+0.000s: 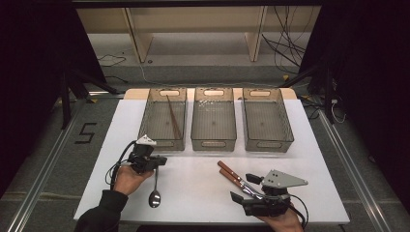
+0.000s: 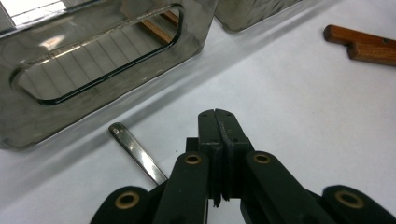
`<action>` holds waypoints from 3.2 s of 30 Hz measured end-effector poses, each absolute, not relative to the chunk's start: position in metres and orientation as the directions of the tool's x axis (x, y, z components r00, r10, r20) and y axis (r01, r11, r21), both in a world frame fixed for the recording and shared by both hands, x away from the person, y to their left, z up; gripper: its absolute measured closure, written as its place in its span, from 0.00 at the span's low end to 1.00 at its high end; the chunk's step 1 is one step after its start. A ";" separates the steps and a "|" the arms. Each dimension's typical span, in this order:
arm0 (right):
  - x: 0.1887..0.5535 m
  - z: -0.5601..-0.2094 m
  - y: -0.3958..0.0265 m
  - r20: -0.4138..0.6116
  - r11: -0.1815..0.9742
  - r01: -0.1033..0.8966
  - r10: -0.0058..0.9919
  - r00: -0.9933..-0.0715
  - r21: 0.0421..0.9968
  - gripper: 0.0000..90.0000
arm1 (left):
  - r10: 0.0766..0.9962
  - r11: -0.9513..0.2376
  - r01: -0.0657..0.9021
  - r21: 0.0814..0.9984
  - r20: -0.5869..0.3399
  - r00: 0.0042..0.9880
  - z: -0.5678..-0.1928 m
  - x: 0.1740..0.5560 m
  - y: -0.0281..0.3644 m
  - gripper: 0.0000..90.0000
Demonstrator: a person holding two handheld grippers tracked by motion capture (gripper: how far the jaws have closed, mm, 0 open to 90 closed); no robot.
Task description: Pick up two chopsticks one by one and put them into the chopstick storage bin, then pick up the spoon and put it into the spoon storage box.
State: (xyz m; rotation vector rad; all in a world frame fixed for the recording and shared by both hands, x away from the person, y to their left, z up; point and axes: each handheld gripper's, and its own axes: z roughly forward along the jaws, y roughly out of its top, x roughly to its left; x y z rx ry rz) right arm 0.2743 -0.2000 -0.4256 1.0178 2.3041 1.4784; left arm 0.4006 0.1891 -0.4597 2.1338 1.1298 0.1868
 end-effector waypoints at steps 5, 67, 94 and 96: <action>0.273 -0.425 -0.199 0.169 0.259 0.429 0.655 -0.736 0.866 0.23 | 0.769 -0.391 0.664 0.637 -0.170 0.616 -0.463 0.401 0.188 0.99; 0.274 -0.425 -0.197 0.151 0.280 0.418 0.648 -0.746 0.864 0.24 | 0.868 -0.416 0.813 0.407 -0.088 0.488 -0.470 0.336 0.276 0.99; 0.274 -0.425 -0.197 0.153 0.279 0.417 0.645 -0.749 0.865 0.24 | 0.842 -0.479 0.808 0.343 -0.080 0.533 -0.462 0.321 0.286 0.94; 0.274 -0.424 -0.197 0.152 0.279 0.415 0.644 -0.750 0.866 0.24 | 0.837 -0.484 0.798 0.359 -0.076 0.542 -0.456 0.322 0.287 0.83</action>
